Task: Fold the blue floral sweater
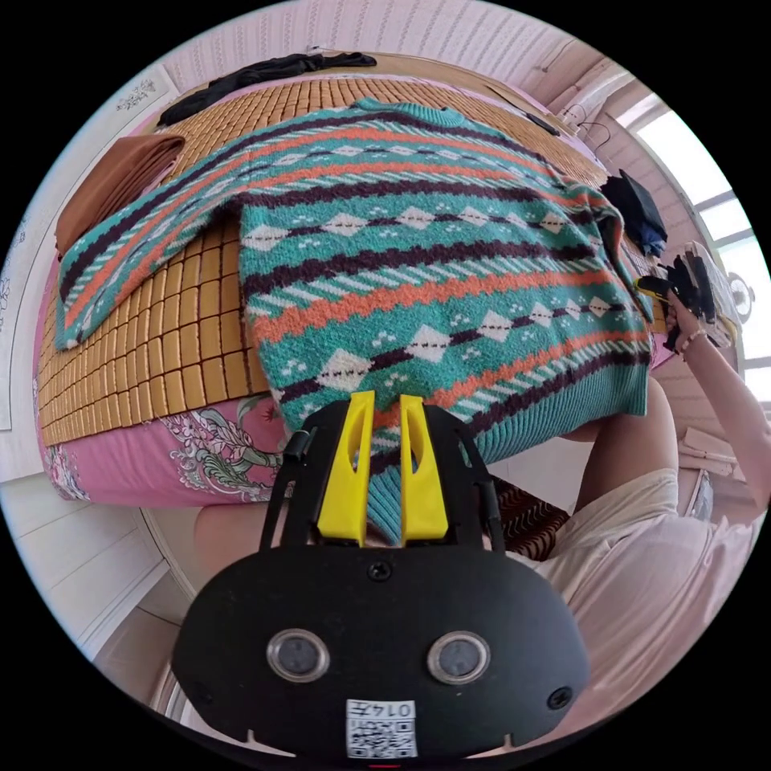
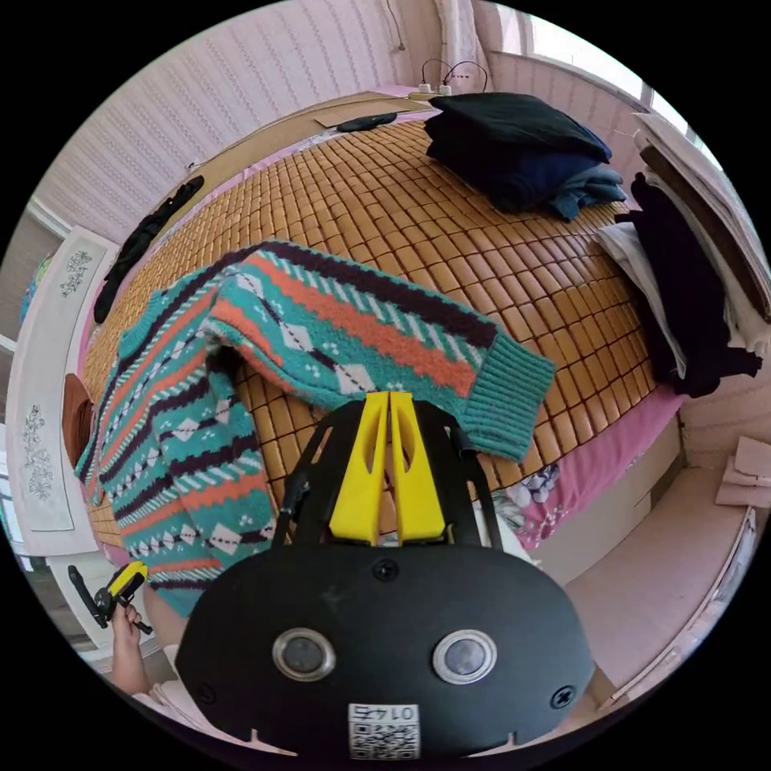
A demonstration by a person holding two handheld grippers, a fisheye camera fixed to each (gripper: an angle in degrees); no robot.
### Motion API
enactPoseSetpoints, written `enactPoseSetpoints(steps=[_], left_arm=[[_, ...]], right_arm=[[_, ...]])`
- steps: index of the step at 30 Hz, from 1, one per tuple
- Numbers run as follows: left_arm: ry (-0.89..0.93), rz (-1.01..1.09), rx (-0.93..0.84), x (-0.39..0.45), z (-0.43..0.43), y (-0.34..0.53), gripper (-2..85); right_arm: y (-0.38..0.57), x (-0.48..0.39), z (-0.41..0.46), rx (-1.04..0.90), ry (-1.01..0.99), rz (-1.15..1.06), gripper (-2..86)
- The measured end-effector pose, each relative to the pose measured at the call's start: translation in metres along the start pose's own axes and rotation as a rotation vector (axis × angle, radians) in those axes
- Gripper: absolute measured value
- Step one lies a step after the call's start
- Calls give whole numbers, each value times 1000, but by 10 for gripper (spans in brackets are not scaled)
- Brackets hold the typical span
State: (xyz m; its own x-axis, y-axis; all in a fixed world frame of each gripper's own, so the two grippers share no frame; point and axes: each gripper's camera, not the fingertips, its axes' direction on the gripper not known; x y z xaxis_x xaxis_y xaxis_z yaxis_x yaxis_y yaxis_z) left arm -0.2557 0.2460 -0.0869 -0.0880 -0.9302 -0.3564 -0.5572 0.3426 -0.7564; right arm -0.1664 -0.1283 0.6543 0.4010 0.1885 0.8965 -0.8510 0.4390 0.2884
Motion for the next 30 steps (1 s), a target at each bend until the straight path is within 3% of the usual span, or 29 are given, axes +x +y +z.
enactPoseSetpoints(steps=[9, 14, 16, 18, 22, 26, 28, 30], left_arm=[[-63, 75, 50, 17, 13, -5, 55], [-99, 116, 13, 28, 14, -15, 54], [-105, 127, -9, 31, 15, -21, 55], [-94, 118, -11, 30, 14, -22, 56], [-95, -21, 42, 19, -8, -13, 91], [-100, -16, 46, 8, -23, 10, 113], [-60, 18, 18, 3, -18, 20, 117], [-4, 22, 3, 1, -9, 21, 125]], right_arm=[[-62, 5, 28, 70, 304, -132, -4], [-108, 14, 40, -60, 351, -193, -6], [-128, 28, 37, -168, 261, -104, -7], [-127, 37, 25, -140, 101, -30, -6], [-52, 20, -11, 37, -403, -274, 12], [42, 14, -2, -105, -513, -340, 137], [90, 11, 18, -308, -544, -363, 152], [114, 7, 29, -372, -474, -360, 150]])
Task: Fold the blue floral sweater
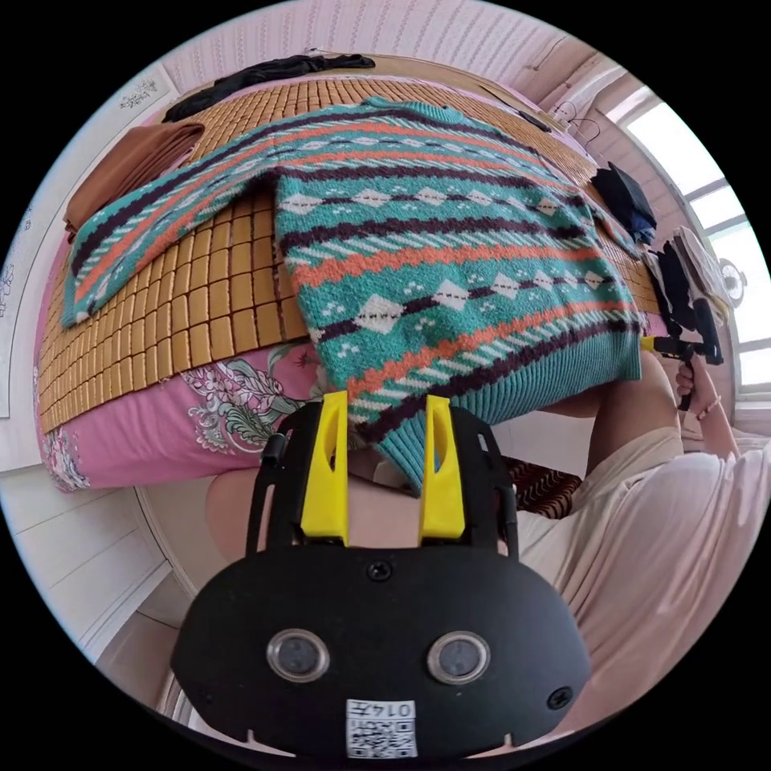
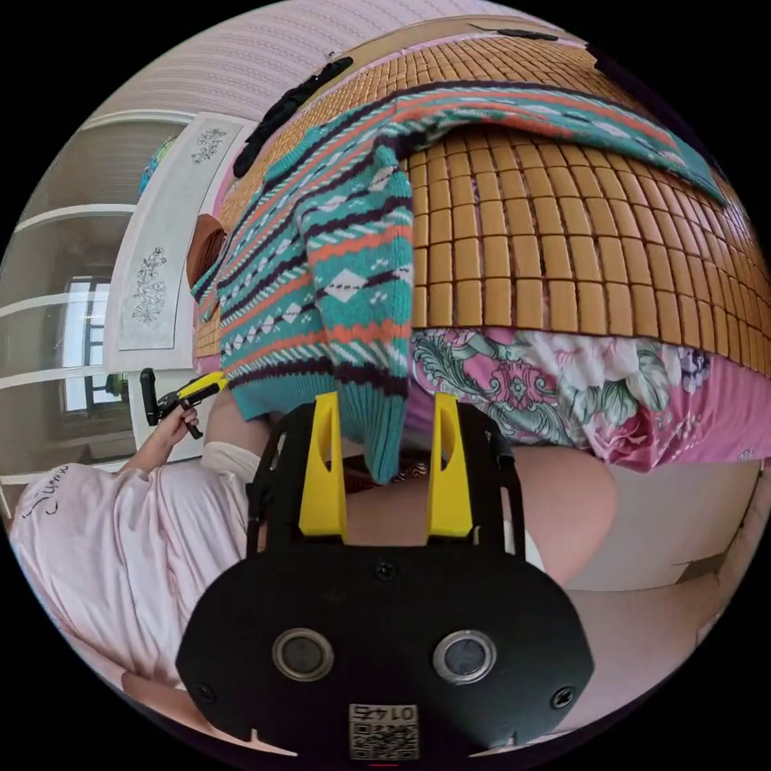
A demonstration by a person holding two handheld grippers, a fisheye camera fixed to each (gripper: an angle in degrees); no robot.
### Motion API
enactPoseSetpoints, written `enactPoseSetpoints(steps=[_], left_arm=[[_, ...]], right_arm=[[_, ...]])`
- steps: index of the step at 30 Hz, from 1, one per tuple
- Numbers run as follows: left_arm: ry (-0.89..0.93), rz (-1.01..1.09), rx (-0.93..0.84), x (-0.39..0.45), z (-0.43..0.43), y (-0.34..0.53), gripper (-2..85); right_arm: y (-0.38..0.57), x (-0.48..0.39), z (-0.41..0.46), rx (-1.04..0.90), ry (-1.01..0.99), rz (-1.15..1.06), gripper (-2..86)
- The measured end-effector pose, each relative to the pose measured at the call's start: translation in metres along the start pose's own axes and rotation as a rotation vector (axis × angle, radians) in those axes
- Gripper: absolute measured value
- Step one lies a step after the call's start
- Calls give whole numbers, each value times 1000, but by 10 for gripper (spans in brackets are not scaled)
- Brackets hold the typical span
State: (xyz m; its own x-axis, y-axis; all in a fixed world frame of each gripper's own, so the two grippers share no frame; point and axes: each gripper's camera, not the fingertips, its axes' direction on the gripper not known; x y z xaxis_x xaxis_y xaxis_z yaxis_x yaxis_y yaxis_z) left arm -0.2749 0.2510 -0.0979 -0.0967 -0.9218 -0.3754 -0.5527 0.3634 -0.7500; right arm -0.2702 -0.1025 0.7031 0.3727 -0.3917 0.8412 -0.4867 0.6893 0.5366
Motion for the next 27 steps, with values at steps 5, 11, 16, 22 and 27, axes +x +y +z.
enactPoseSetpoints(steps=[5, 11, 16, 22, 27], left_arm=[[-43, -38, -52, 1, 9, -10, 89], [-60, 40, -63, 3, -15, -7, 6], [-87, 143, 3, 3, -85, 12, 0], [-5, 78, -43, -17, -84, 23, 2], [-92, 54, -38, -5, -83, 55, 1]], right_arm=[[-2, 9, 23, -47, -74, 74, 85], [2, -10, 26, -157, -114, -24, 30], [20, -34, 17, -227, -227, -103, 24], [33, -44, 71, -346, -85, -57, 28], [62, -61, 81, -323, 17, -51, 25]])
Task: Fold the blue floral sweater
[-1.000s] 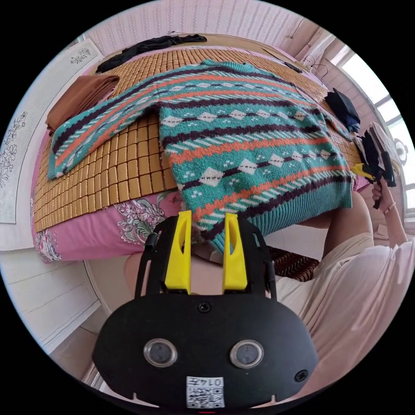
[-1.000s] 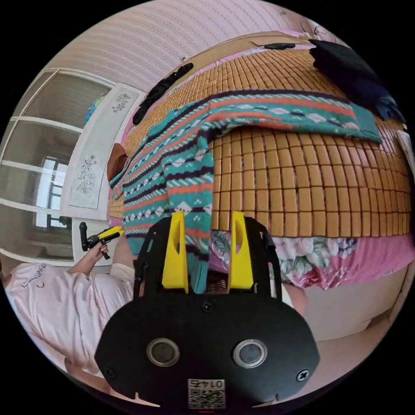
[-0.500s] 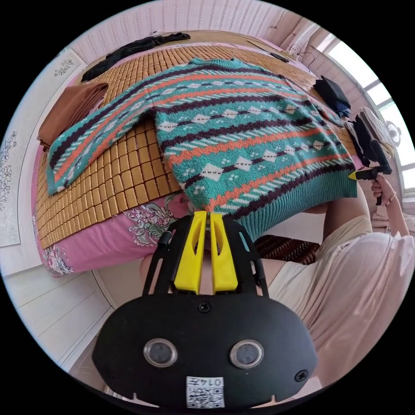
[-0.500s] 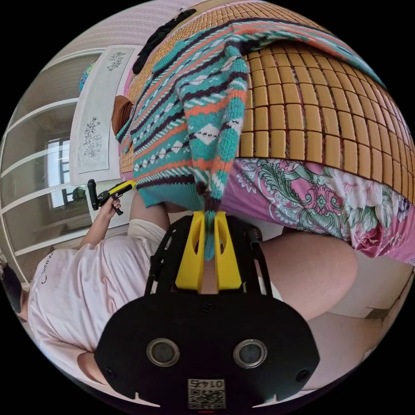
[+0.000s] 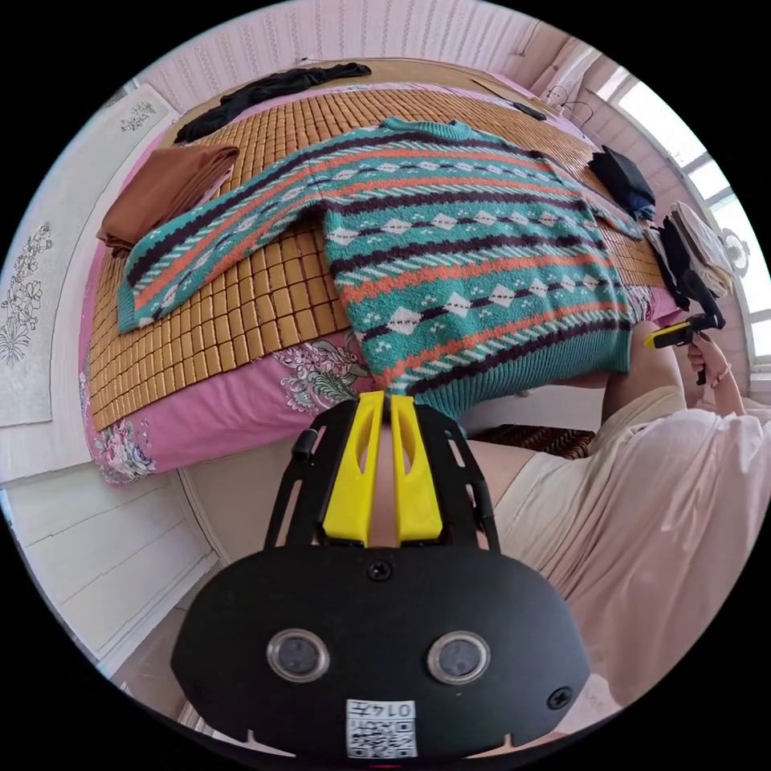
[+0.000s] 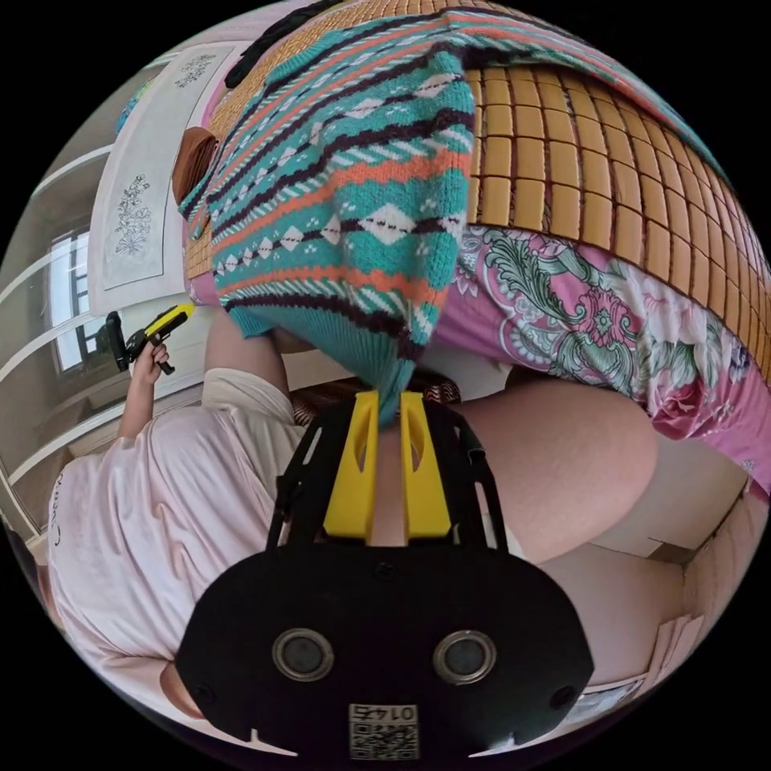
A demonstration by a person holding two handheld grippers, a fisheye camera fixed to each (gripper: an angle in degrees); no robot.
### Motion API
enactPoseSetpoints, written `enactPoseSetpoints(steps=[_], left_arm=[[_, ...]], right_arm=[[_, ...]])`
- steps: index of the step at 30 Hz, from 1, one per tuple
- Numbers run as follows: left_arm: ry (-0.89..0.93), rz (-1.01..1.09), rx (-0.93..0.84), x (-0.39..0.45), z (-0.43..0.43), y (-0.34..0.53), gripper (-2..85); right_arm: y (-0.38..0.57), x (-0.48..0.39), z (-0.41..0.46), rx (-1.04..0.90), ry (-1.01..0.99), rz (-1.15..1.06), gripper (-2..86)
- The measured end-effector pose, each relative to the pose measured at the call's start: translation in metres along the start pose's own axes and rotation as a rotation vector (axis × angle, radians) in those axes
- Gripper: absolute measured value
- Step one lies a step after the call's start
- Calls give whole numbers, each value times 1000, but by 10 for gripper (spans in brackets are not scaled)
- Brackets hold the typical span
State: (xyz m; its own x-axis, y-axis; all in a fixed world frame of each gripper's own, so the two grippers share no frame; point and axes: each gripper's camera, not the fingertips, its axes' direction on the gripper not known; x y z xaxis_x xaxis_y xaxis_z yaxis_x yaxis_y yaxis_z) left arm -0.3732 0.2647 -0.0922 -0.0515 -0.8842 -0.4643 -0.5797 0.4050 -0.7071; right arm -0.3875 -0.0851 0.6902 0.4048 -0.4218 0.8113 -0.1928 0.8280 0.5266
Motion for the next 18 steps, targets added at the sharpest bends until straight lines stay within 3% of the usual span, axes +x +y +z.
enactPoseSetpoints(steps=[8, 15, 18], left_arm=[[-70, -47, 165, 19, -48, 46, 2], [-161, 34, 314, 49, -88, 64, 5], [-262, 103, 335, 69, -95, 73, 5]], right_arm=[[37, -40, 13, 230, -65, -32, 4], [77, -157, 46, 456, 377, -283, 1], [94, -215, 73, 538, 494, -437, 53]])
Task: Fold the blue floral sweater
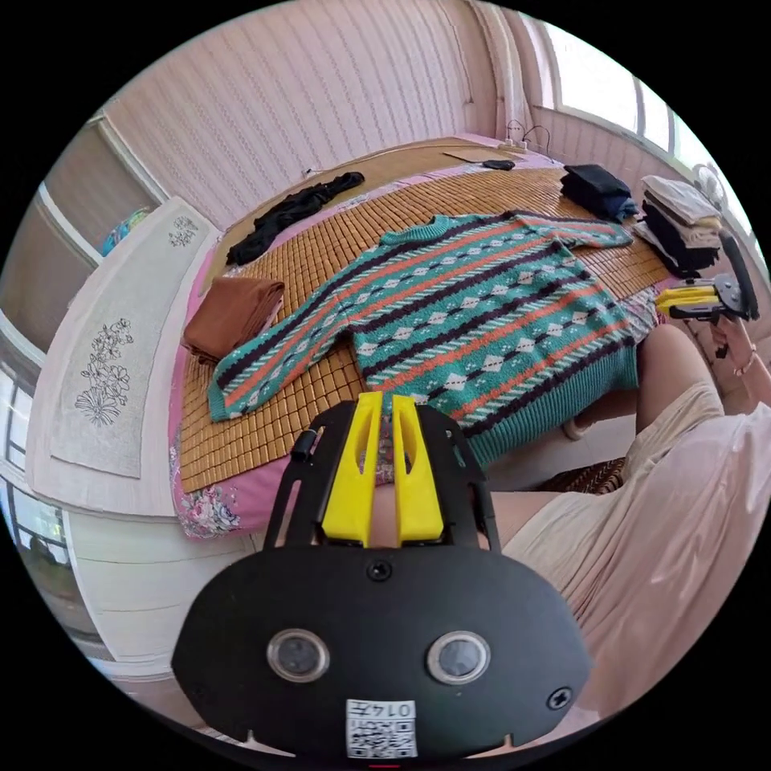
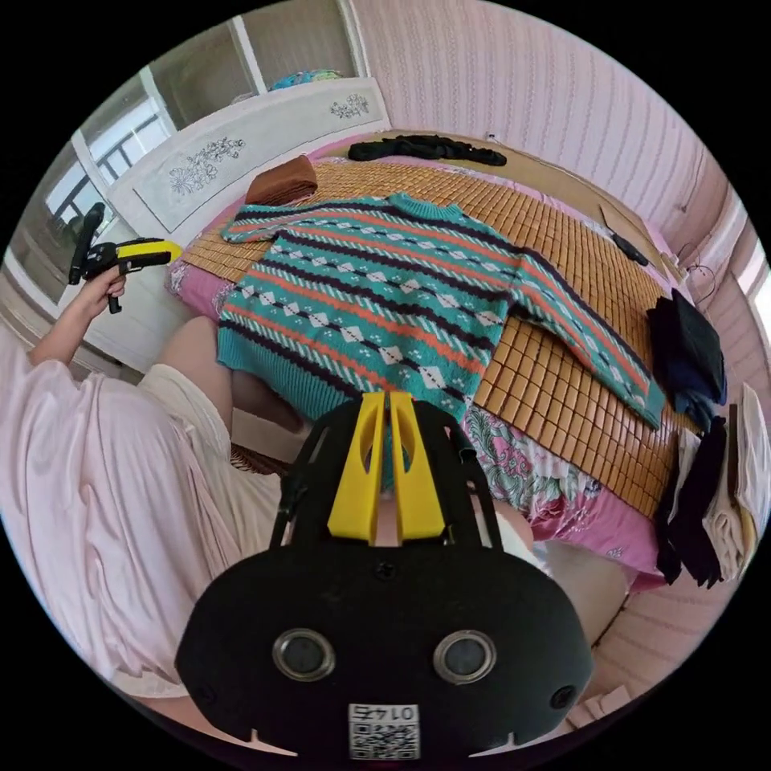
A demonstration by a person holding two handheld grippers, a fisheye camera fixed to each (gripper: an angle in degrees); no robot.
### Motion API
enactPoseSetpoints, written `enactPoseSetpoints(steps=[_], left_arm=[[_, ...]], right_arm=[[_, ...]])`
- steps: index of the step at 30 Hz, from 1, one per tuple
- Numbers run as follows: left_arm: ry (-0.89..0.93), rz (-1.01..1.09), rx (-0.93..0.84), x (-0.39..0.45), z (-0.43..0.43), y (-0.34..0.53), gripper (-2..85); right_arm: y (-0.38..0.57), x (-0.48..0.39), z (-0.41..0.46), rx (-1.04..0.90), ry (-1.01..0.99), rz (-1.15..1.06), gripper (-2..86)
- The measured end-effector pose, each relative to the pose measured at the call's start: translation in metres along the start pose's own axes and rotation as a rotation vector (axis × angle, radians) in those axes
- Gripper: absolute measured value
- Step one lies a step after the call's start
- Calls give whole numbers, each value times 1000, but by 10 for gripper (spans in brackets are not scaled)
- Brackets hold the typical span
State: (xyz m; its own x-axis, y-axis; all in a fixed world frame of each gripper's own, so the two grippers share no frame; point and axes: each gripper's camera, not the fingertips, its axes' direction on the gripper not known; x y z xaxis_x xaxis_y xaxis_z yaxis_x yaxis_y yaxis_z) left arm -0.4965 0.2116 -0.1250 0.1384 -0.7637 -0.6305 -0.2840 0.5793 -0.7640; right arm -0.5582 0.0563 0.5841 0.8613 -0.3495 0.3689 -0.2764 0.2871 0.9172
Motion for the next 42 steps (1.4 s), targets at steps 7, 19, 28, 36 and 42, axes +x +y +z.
enactPoseSetpoints(steps=[7, 19, 28, 36, 42], left_arm=[[-79, 78, -34, 26, 3, 30, 12], [49, -121, 69, -16, 33, 98, 75], [-12, -135, 95, -64, 58, 133, 84], [-8, -217, 105, -142, 114, 158, 121], [-52, -351, 78, -233, 160, 182, 135]], right_arm=[[-25, -113, 24, 19, -169, -130, 122], [-32, -270, 46, 60, -15, -294, 129], [-110, -375, 94, -18, 35, -465, 157], [-226, -438, 139, -90, 297, -501, 183], [-337, -474, 191, -152, 99, -518, 184]])
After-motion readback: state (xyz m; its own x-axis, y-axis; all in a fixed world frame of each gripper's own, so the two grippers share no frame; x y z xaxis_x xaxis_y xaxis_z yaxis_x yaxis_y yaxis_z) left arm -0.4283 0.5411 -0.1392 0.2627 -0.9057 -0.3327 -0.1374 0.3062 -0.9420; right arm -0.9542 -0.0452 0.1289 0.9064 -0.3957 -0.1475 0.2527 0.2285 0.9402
